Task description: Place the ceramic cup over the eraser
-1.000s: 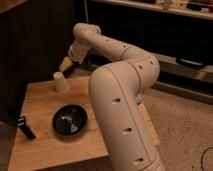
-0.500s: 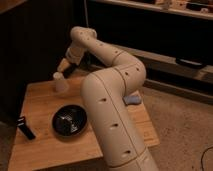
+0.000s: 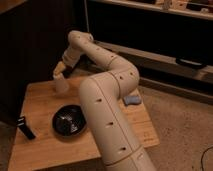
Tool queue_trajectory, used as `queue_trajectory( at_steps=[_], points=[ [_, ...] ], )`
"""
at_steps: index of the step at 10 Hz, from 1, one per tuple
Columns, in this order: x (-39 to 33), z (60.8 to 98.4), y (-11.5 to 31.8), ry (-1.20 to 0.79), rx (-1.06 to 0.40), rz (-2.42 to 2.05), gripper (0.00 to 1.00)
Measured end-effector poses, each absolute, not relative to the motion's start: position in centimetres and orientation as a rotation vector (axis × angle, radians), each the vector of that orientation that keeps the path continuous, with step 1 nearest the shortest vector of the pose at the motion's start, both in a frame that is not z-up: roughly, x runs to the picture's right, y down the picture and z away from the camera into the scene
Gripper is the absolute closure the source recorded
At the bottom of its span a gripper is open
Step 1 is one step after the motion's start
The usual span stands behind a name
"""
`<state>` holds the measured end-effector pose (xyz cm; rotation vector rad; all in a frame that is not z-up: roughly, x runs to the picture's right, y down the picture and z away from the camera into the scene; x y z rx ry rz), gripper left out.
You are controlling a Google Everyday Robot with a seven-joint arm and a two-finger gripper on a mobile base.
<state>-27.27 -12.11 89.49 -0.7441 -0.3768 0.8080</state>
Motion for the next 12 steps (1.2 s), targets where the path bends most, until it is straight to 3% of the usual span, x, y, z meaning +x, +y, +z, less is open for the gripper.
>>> queue_trajectory(
  at_steps=[12],
  points=[
    [-30.9, 93.9, -8.8, -0.47, -0.714, 0.747, 0.2]
  ],
)
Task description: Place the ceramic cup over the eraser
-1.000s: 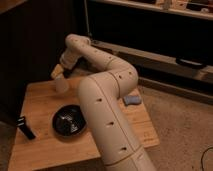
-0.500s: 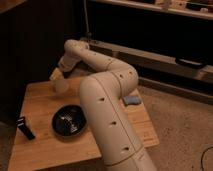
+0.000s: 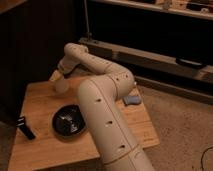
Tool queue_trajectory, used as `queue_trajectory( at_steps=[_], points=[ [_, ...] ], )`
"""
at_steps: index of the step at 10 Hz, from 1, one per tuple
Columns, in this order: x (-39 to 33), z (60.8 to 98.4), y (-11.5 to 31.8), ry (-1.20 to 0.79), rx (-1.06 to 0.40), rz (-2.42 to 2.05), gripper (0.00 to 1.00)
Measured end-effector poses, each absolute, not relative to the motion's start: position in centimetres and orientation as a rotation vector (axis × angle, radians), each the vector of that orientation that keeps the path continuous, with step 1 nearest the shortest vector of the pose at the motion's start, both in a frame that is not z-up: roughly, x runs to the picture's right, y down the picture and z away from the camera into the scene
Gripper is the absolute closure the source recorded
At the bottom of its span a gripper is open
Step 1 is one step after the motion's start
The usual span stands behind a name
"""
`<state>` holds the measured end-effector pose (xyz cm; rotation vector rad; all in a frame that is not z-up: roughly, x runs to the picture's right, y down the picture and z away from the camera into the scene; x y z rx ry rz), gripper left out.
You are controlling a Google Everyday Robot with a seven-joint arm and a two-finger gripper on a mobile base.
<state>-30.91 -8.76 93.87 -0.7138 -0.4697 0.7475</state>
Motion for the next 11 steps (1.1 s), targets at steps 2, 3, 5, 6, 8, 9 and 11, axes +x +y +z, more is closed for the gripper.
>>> queue_trajectory(
  at_steps=[2, 3, 5, 6, 8, 9, 11],
  points=[
    [-31.6, 94.5, -8.1, -0.478, -0.723, 0.75, 0.2],
    [-31.7, 94.8, -8.0, -0.483, -0.728, 0.76, 0.2],
    [-31.9, 95.0, -7.8, -0.489, -0.729, 0.772, 0.2],
    [-31.9, 95.0, -7.9, -0.489, -0.725, 0.779, 0.2],
    [-31.8, 95.1, -8.0, -0.486, -0.711, 0.79, 0.2],
    [-31.8, 95.2, -8.1, -0.482, -0.705, 0.791, 0.21],
    [-31.6, 95.5, -8.2, -0.468, -0.695, 0.792, 0.39]
  ],
)
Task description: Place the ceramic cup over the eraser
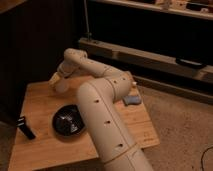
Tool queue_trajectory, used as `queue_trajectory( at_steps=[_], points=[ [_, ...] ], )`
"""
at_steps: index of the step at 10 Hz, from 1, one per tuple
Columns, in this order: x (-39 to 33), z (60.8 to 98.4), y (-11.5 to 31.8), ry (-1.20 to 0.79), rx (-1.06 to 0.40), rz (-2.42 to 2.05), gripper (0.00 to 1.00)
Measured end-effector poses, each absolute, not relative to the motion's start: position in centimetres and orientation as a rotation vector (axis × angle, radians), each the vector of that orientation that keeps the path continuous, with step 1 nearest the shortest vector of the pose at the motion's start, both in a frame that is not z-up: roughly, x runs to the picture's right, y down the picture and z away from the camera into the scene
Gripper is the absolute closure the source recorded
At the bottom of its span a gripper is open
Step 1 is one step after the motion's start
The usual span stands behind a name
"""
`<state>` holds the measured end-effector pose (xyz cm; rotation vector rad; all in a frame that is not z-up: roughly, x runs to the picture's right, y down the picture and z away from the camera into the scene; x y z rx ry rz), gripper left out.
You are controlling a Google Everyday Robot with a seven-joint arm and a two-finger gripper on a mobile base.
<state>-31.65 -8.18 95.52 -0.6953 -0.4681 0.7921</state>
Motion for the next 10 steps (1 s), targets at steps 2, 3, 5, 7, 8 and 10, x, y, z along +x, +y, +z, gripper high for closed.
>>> queue_trajectory(
  at_steps=[2, 3, 5, 7, 8, 10],
  points=[
    [-31.5, 95.8, -8.2, -0.455, -0.697, 0.787, 0.6],
    [-31.5, 95.9, -8.1, -0.45, -0.699, 0.786, 0.72],
    [-31.4, 96.3, -8.0, -0.442, -0.704, 0.787, 0.92],
    [-31.0, 96.0, -7.6, -0.444, -0.722, 0.783, 0.97],
    [-30.4, 95.3, -7.5, -0.455, -0.737, 0.777, 0.97],
    [-29.1, 91.4, -7.8, -0.482, -0.758, 0.735, 0.97]
  ],
)
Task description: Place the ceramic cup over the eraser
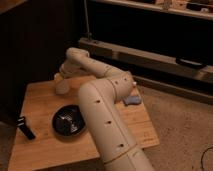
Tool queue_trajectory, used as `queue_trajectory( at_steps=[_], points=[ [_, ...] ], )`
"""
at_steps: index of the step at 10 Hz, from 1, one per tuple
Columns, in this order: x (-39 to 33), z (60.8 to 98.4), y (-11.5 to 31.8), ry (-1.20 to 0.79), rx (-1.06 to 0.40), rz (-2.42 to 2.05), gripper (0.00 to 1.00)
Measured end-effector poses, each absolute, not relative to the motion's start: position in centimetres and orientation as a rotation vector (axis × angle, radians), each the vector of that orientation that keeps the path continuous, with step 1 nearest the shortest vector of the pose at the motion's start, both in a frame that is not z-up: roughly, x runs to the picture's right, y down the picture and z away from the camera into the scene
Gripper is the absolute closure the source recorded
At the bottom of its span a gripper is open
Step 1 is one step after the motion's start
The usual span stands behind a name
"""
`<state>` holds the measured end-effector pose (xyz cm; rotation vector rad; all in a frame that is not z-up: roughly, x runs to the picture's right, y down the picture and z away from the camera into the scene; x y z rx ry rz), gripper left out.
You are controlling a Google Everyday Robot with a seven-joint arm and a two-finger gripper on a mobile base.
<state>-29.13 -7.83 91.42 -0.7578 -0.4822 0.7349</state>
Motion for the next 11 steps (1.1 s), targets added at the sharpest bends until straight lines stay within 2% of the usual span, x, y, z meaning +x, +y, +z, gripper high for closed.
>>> queue_trajectory(
  at_steps=[5, 11],
  points=[
    [-26.2, 75.8, -5.5, -0.569, -0.757, 0.57, 0.97],
    [-30.9, 63.3, 0.2, -0.722, -0.767, 0.275, 0.97]
  ],
)
